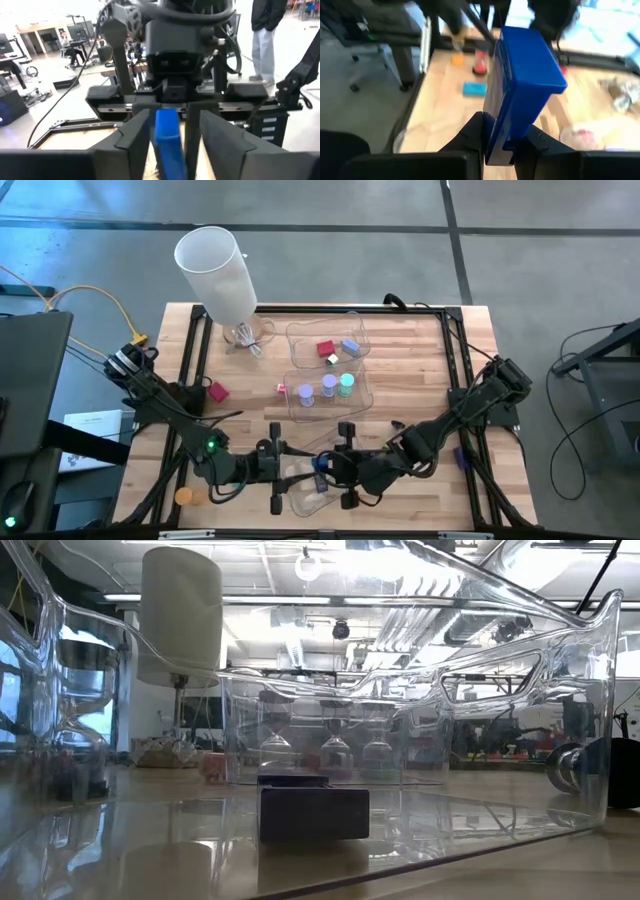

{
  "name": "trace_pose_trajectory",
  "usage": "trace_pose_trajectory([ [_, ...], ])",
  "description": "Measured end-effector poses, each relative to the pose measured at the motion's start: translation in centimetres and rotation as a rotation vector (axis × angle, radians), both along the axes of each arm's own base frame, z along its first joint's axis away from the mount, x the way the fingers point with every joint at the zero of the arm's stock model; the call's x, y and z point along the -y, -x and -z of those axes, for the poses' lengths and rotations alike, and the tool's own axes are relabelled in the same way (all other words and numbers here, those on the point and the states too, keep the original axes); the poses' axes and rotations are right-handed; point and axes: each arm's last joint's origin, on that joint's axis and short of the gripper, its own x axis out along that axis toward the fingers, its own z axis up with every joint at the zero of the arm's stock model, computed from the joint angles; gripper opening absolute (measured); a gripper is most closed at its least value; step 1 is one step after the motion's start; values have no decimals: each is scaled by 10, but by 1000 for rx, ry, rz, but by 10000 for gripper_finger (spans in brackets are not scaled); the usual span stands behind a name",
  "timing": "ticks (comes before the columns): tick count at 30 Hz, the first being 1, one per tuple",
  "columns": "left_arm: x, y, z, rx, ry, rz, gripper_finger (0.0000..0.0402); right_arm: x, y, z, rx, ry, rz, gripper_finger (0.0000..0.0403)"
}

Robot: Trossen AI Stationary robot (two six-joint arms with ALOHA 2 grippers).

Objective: Pick & Place Office items
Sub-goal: Put the bottom left dark blue digital clock into the bottom transparent bin

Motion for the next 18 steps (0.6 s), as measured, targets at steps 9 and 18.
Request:
trace_pose_trajectory([
  [9, 4, 2, 1, 18, 177, 22, 201, 11, -3, 24, -197, -120, 75, 53],
  [18, 16, 11, 5, -13, 160, 53, 202, 7, -22, 88, -435, -168, 110, 54],
])
